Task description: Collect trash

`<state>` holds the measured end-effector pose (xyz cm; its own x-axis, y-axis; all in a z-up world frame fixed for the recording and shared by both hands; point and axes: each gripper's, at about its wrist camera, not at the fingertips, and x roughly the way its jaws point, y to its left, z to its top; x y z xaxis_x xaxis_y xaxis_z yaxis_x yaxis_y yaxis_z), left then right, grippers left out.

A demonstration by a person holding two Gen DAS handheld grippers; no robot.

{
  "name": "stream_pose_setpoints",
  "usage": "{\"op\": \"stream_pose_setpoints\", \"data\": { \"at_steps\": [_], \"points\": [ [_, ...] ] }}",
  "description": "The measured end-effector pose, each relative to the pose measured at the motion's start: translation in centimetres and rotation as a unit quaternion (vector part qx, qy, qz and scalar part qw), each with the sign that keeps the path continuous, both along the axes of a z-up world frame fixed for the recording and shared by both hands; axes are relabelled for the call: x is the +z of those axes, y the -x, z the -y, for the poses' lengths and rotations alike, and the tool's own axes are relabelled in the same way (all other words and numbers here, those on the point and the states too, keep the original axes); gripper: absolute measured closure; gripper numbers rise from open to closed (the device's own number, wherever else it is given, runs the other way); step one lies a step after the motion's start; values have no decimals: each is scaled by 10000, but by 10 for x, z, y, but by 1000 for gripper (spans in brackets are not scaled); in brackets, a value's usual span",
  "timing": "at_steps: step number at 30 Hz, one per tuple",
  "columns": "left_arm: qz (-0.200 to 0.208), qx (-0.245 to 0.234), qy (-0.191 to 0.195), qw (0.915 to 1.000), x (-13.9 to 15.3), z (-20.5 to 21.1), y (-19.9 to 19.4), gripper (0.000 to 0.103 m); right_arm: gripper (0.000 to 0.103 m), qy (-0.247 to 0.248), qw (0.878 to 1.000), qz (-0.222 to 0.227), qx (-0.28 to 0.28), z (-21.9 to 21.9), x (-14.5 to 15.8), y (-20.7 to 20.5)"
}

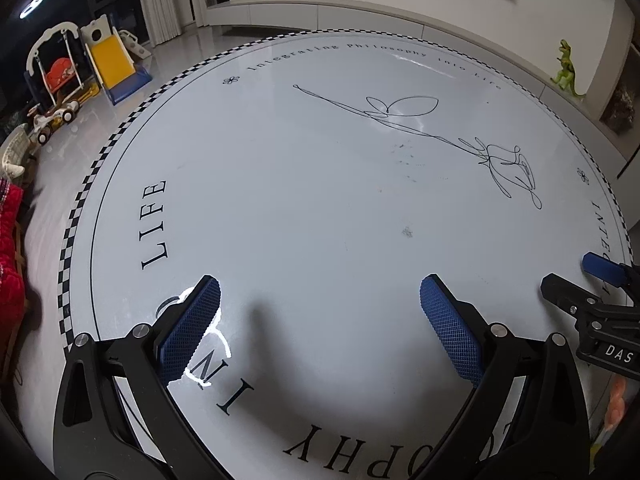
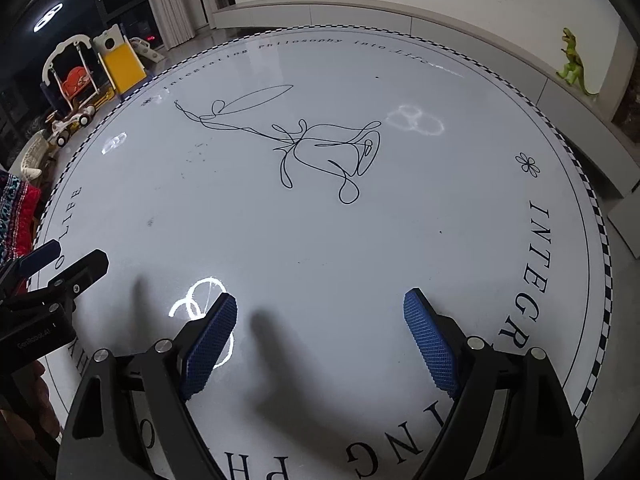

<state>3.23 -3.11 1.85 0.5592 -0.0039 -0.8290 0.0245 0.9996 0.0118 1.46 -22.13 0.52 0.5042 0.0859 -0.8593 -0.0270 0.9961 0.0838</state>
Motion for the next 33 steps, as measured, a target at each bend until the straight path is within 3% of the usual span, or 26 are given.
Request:
{"op": "stream_pose_setpoints", "data": {
  "at_steps": [8, 16, 33],
  "points": [
    [-24, 34, -113, 9999, -14, 6, -3, 6, 12, 319, 9991, 281, 13, -6, -8, -3],
    [8, 115, -9, 9999, -17, 7, -10, 6, 3, 315, 9988, 380, -27, -1, -10, -10],
    [50, 120, -10, 9999, -17, 9, -7, 6, 3, 314, 9983, 499, -36, 0, -10, -11]
  ]
}}
